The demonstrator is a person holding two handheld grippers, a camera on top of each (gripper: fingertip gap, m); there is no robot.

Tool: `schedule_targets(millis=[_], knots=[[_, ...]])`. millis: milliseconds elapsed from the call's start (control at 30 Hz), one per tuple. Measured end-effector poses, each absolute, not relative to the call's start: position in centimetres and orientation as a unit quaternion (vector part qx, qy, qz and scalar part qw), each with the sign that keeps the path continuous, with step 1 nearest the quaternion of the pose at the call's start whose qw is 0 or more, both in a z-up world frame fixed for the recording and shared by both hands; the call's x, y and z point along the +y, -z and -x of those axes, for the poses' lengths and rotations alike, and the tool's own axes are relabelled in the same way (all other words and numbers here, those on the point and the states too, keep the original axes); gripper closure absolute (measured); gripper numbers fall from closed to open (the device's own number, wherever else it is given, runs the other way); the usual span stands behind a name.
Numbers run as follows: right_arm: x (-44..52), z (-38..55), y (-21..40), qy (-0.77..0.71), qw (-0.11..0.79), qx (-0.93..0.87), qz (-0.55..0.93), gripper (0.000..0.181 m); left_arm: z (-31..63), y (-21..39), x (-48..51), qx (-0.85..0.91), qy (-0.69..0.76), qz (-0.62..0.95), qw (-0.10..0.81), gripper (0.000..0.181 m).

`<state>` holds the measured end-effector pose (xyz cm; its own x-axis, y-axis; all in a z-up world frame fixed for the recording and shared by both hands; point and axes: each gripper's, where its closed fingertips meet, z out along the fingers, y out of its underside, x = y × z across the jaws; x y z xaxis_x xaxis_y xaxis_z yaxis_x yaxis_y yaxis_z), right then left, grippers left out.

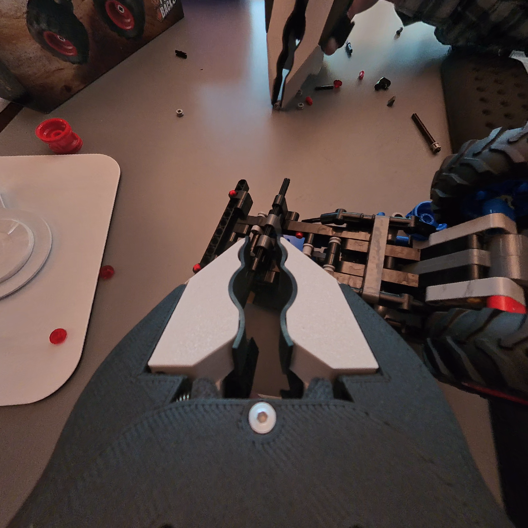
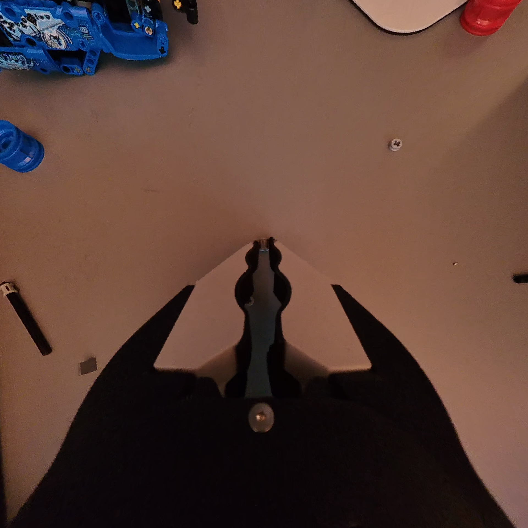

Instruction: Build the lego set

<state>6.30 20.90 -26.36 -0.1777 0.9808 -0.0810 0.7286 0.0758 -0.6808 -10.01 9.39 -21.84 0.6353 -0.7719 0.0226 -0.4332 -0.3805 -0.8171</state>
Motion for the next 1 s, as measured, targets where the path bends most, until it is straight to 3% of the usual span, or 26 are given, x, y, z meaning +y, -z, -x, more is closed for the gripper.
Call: schedule_targets(millis=[300, 567, 1000], knots=[[20.0, -4.4, 24.5, -0.305, 0.25, -0.686, 0.611, 0.177, 9.8, 21.8, 9.5, 0.376, 0.202, 0.803, 0.416, 0.165], [13.2, 2.2, 21.2, -0.339, 0.266, -0.703, 0.566, 0.177, 9.0, 21.8, 9.5, 0.372, 0.198, 0.799, 0.428, 0.169], [11.9, 5.1, 20.9, -0.333, 0.295, -0.727, 0.523, 0.177, 7.9, 21.9, 9.3, 0.379, 0.202, 0.792, 0.434, 0.173]])
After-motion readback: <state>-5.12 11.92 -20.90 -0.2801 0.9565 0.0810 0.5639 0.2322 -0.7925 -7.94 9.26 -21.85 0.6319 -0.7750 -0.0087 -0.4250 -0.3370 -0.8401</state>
